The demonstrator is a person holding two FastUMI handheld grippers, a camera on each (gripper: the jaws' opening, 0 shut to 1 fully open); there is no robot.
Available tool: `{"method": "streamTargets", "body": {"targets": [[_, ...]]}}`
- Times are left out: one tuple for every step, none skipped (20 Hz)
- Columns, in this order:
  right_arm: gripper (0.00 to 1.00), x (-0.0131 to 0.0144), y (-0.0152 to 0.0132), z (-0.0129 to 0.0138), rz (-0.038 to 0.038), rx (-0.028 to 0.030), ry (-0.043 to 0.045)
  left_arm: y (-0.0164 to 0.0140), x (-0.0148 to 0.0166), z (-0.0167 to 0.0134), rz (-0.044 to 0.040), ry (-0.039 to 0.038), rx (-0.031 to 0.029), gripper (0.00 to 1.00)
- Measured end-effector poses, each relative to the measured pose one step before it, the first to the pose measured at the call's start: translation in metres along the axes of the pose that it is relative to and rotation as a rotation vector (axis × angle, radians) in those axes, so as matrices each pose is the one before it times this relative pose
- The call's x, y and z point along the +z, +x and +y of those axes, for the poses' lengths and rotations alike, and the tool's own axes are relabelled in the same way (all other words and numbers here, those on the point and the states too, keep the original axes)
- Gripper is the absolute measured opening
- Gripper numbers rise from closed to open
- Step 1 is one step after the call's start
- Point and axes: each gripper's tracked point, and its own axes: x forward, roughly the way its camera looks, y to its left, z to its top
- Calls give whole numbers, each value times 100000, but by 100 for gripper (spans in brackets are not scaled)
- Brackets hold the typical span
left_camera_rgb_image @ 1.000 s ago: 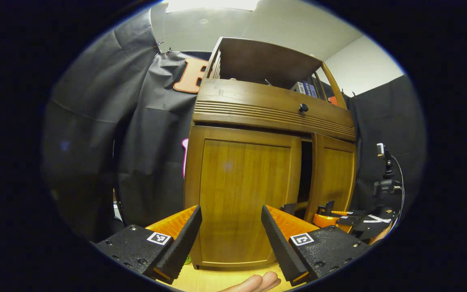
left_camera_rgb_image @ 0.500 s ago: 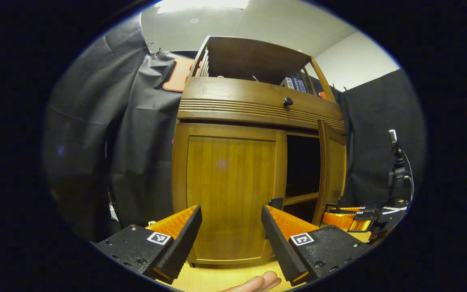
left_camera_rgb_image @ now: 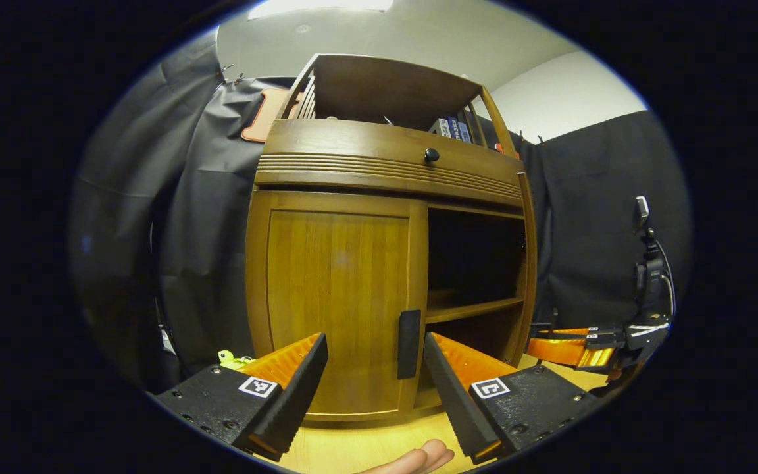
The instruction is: Open the right door of the double-door shoe cabinet with the right hand, and open the left door with the left hand.
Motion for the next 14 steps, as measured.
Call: {"method": "streamTargets", "body": {"targets": [[22,-20,-459,-247,47,-720,-487,-34,126,-64,-234,217,35,92],[22,44,-455,-277,234,-676,-516,-98,91,117,-406,32,227,92],[22,-34,-453,-355,26,-657,-286,-13,99,61,-186,-138,33,92],[22,-14,-276,-292,218,-417,-314,-80,-104,-160,-8,-136,-296,92],[22,-18,-297,-222,93,-242,-376,-64,87,-63,-66,-116,-287,92],[22,20,-337,-247,140,-374,-338,-111,69,-149,-18,-273,-425,92],[22,3,-342,-231,-20,-420,-511,-7,-130,-94,184,-359,-530,87],[22,92,-367,-303,37,-418,-607,-66,-33,-203,223,-76,-416,92],[22,8,-261,-245,-31,-325,-42,-32,-70,-168,214,-36,-582,92],[22,-156,-402,-548,31,-323,-128,36,-36,-200,188,194,-889,92],[22,-75,-331,-335,-36,-696,16,-45,-74,-99,220,-37,-661,92],[22,-20,-427,-328,-213,-914,77,-55,30,-52,128,-218,-228,91],[22,94,-460,-491,-206,-1239,-127,-61,-24,27,26,-211,-40,91],[21,80,-474,-583,-247,-1439,-132,12,52,-29,-30,-196,9,92]]}}
